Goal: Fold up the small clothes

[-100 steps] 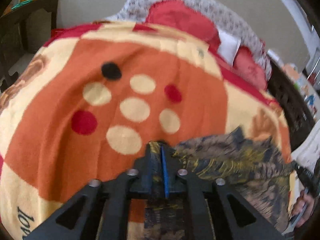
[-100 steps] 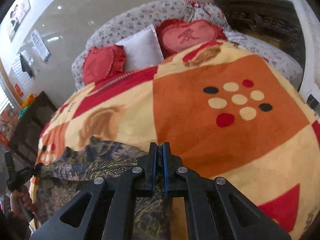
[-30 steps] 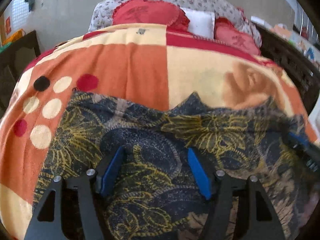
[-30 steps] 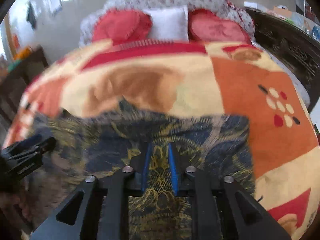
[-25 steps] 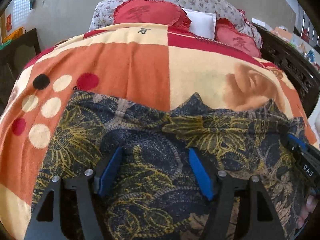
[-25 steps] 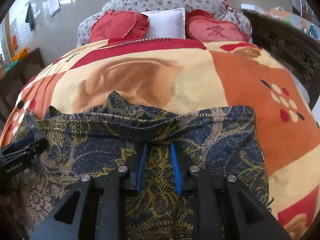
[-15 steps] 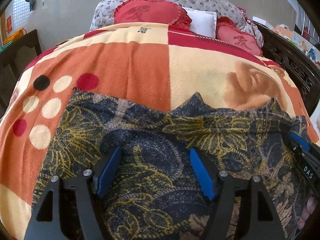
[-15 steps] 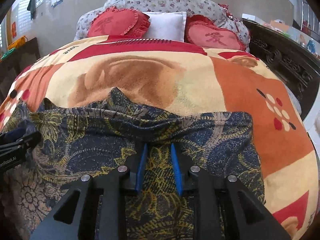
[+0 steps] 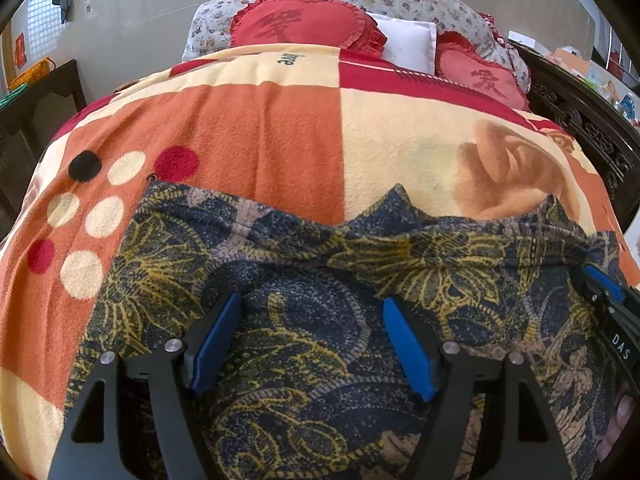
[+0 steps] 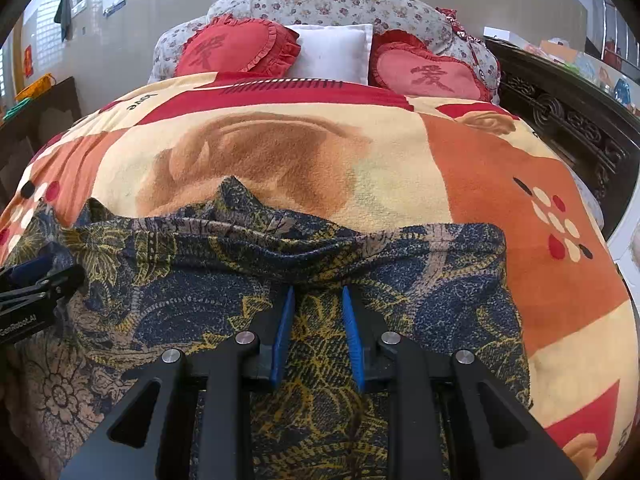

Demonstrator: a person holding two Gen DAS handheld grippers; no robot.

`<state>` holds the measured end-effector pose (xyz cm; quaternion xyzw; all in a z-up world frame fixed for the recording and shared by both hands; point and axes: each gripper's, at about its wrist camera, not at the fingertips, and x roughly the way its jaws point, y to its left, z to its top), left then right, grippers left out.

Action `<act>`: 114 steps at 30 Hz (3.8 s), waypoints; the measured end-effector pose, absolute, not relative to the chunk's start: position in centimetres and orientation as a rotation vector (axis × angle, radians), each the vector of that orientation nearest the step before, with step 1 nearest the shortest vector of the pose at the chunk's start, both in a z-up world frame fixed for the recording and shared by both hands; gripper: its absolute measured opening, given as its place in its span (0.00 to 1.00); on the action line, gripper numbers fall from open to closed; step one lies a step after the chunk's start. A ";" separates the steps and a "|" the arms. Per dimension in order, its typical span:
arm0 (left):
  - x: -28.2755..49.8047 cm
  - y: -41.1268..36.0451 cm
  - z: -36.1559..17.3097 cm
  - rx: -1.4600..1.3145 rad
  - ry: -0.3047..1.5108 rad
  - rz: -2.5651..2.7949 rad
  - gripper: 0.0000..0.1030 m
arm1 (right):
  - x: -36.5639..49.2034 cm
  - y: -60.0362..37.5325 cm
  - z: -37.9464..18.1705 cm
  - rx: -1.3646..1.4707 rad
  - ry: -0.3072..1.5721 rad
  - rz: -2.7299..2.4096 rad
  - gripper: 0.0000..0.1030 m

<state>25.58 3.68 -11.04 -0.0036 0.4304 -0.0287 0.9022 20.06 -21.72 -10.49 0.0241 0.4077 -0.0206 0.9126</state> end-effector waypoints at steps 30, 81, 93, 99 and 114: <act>25.7 4.3 -11.0 -0.073 0.876 -0.087 0.77 | 20.4 -19.8 -10.5 -0.124 0.831 -0.156 0.40; 25.3 3.0 -9.5 -0.030 1.024 -0.167 1.00 | 22.1 -23.1 -9.7 -0.020 0.940 -0.091 0.62; 12.3 5.1 -11.2 0.017 0.887 -0.090 0.97 | 13.2 -20.2 -9.4 0.095 0.946 0.200 0.58; 11.4 6.1 -9.6 -0.044 0.923 -0.085 0.89 | 13.3 -19.8 -8.8 0.030 0.949 0.170 0.57; 0.3 13.8 -8.5 -0.397 0.913 -0.242 0.92 | 4.4 -19.0 -11.0 0.053 0.858 0.205 0.71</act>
